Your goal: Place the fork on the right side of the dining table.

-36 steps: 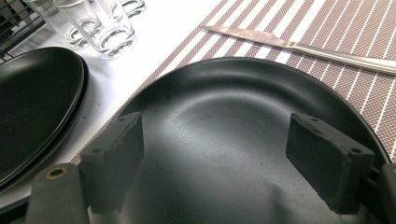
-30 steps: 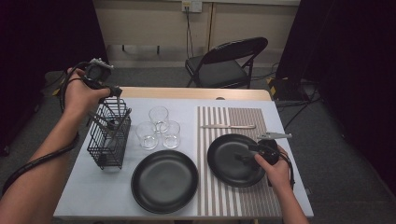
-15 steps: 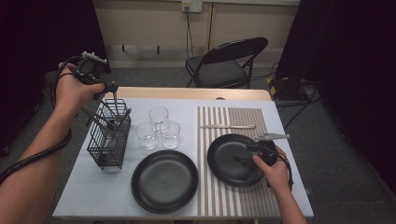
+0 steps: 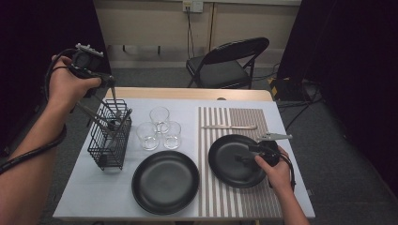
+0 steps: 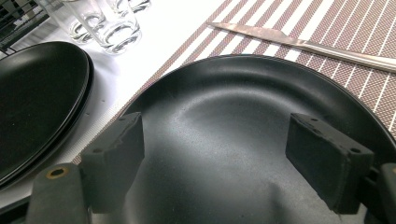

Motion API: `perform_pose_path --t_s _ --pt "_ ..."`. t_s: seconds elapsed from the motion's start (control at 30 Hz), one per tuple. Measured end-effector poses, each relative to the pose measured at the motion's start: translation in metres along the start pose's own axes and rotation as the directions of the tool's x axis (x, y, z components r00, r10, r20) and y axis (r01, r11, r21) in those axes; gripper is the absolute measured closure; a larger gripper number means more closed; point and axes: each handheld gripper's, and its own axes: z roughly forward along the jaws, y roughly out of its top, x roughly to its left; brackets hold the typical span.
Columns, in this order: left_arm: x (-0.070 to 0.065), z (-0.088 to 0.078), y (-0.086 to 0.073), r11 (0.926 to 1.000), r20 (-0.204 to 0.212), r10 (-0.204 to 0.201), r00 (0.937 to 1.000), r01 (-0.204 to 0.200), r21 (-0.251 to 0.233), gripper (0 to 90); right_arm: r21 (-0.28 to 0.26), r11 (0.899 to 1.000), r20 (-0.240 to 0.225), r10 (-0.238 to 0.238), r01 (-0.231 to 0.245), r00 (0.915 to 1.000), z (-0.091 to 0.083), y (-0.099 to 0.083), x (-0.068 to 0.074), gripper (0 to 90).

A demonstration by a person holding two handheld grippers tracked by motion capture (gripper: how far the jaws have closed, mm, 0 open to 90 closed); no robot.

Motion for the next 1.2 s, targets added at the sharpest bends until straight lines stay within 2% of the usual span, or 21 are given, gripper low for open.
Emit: perform_pose_path --t_s 0.13,0.67,0.97,1.2 --pt "-0.001 -0.007 0.006 1.0000 -0.004 0.004 1.0000 -0.004 0.001 87.0 -0.001 1.000 -0.001 0.000 0.000 1.0000 0.000 0.000 0.000 18.7" --pt "-0.010 -0.028 0.022 0.9998 0.029 0.011 0.9995 -0.010 -0.015 87.0 -0.008 1.000 0.004 -0.005 0.005 1.0000 -0.002 0.002 0.001 18.7" --pt "-0.022 -0.028 0.031 0.9995 0.056 0.016 0.9983 -0.014 -0.030 86.9 -0.012 1.000 0.002 -0.006 0.006 1.0000 -0.002 0.003 0.002 18.7" --pt "-0.034 -0.023 0.041 0.9986 0.085 0.038 0.9957 -0.035 -0.039 87.0 -0.019 1.000 0.001 -0.009 0.009 1.0000 -0.004 0.004 0.002 18.6"
